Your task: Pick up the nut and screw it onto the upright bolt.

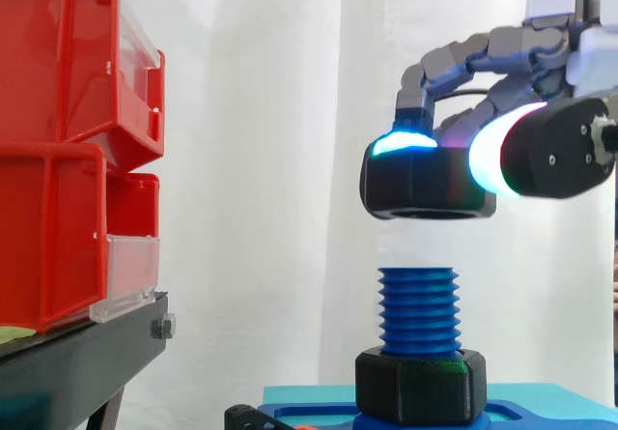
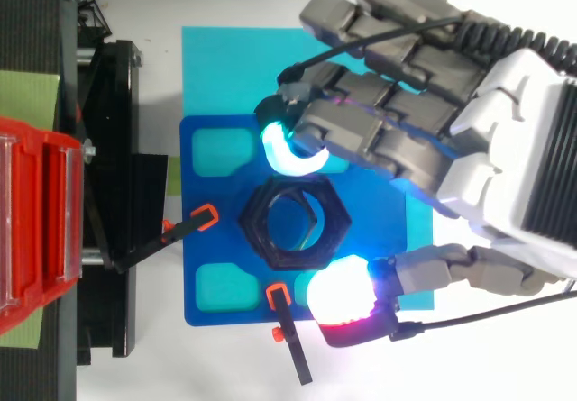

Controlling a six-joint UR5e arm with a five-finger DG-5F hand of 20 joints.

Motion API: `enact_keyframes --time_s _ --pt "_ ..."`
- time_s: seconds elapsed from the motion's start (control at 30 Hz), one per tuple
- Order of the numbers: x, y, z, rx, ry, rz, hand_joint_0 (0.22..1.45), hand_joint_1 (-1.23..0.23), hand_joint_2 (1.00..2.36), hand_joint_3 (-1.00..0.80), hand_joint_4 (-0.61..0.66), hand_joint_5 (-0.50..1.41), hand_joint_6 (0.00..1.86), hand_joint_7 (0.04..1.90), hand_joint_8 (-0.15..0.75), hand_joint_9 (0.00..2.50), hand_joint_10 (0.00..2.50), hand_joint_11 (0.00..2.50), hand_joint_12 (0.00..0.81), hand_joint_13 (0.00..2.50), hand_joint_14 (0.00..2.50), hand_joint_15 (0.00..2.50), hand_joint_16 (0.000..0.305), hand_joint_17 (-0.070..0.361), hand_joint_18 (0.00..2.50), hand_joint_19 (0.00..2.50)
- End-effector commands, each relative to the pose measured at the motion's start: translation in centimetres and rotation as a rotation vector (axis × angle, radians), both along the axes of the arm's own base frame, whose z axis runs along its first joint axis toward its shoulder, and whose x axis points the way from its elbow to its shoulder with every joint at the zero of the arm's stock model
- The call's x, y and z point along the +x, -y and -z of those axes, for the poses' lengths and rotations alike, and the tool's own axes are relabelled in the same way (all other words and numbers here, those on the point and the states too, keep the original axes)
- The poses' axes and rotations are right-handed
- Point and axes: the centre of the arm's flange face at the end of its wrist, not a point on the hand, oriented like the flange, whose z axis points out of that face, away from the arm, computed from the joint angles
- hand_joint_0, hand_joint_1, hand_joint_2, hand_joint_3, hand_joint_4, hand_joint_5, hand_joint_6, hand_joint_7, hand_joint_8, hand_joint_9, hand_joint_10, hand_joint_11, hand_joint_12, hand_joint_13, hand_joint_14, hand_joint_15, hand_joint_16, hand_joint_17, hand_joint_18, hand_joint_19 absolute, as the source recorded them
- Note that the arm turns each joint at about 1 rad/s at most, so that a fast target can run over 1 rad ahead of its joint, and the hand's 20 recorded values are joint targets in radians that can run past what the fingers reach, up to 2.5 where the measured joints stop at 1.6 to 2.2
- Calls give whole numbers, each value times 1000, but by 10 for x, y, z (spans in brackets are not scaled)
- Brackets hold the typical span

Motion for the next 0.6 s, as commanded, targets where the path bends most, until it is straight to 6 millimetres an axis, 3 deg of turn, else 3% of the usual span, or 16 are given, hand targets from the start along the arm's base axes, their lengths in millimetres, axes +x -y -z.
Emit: enact_keyframes --time_s 0.0,0.33,0.57 --pt "3 -3 9 -3 -8 -13 531 -561 1000 -500 308 -173 651 1168 324 572 2 92 373 471 0 0 46 103 393 0" --pt "5 -1 13 -9 -13 -36 531 -561 1000 -500 313 -173 651 1162 323 569 5 97 373 474 0 0 46 103 396 0" --pt "8 9 29 -5 -40 -49 531 -561 1000 -500 310 -172 649 1166 322 570 3 92 372 476 0 0 46 104 402 0"
